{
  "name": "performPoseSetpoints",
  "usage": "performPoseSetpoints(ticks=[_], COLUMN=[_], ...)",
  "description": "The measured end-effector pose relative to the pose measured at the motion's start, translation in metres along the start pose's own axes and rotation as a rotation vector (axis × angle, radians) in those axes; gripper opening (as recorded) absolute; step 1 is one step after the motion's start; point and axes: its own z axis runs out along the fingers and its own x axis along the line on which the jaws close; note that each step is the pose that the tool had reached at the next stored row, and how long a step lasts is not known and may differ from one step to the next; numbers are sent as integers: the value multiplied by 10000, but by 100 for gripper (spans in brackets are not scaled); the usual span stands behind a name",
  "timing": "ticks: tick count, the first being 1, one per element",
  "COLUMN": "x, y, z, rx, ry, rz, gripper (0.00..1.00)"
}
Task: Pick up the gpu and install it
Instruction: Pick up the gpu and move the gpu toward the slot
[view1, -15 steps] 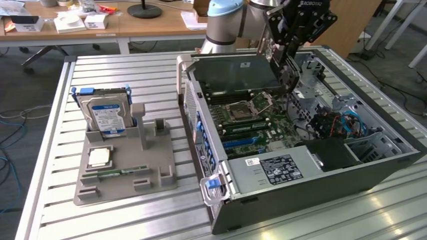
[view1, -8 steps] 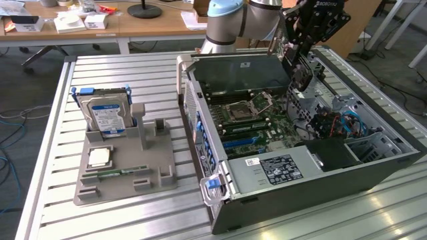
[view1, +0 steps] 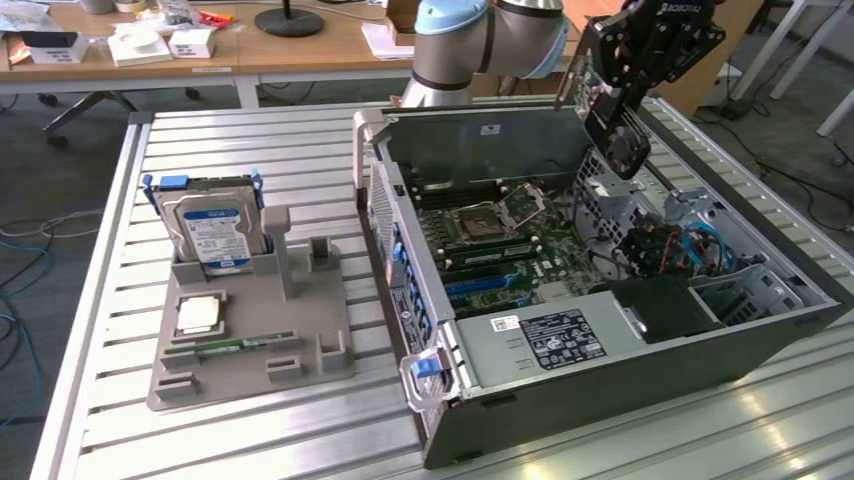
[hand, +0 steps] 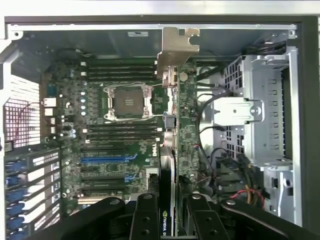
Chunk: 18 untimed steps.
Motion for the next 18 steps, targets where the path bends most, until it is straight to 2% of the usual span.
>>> performPoseSetpoints(ticks=[13,15,18], x=[-416,-455,-459], y=[21,23,23], z=[14,16,15], rx=[-49,-51,-49], ry=[5,5,5], rz=[-33,-32,-32], gripper=[25,25,25])
